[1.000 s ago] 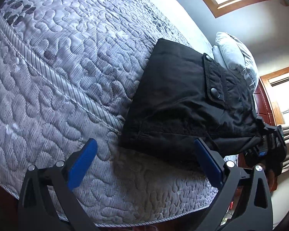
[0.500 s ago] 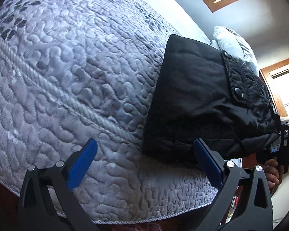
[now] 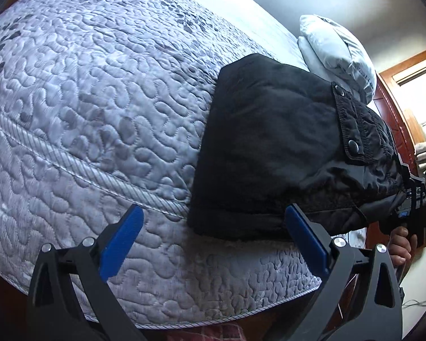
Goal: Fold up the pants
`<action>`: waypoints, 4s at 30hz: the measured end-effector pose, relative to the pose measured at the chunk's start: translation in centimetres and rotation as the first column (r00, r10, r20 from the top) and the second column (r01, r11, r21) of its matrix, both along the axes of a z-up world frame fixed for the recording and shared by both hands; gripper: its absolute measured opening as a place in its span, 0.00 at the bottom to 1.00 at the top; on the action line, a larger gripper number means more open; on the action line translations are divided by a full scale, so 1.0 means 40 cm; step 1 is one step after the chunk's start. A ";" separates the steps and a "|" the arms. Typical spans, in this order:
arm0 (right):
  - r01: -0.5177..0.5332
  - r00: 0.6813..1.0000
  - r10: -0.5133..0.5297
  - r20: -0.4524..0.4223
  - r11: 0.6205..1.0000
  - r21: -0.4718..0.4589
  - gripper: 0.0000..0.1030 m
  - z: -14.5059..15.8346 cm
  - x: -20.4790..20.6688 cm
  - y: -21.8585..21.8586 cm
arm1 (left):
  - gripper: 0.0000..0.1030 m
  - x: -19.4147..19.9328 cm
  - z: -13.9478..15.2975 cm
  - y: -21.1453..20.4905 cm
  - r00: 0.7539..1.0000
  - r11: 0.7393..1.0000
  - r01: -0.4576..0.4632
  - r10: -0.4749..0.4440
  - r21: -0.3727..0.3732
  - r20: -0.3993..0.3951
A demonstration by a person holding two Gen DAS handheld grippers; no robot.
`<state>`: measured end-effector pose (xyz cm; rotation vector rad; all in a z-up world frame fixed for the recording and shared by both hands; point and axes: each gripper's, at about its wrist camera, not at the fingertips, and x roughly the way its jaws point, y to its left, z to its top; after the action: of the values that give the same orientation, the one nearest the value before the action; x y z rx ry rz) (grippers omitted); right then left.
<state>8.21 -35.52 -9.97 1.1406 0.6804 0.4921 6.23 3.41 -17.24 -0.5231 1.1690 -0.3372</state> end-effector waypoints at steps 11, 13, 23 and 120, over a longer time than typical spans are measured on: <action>0.035 0.998 -0.034 -0.052 0.999 0.022 0.24 -0.082 -0.019 -0.060 | 0.97 -0.003 0.016 -0.048 0.999 0.998 0.053 -0.053 0.041 0.002; 0.038 0.997 -0.036 -0.061 0.999 0.022 0.24 -0.095 -0.020 -0.067 | 0.97 0.000 0.016 -0.057 0.998 0.997 0.056 -0.056 0.044 -0.001; 0.044 0.994 -0.042 -0.097 0.999 0.017 0.24 -0.144 -0.024 -0.091 | 0.97 0.006 0.018 -0.092 0.997 0.995 0.080 -0.080 0.064 -0.004; 0.032 0.968 -0.180 -0.173 0.778 -0.627 0.96 -0.017 -0.154 -0.119 | 0.97 -0.024 0.341 -0.225 0.905 0.926 0.126 -0.254 0.356 0.340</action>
<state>2.06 -40.28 -10.65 0.5966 0.8860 0.0152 5.25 -5.60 -3.59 -0.0406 0.8708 -0.3864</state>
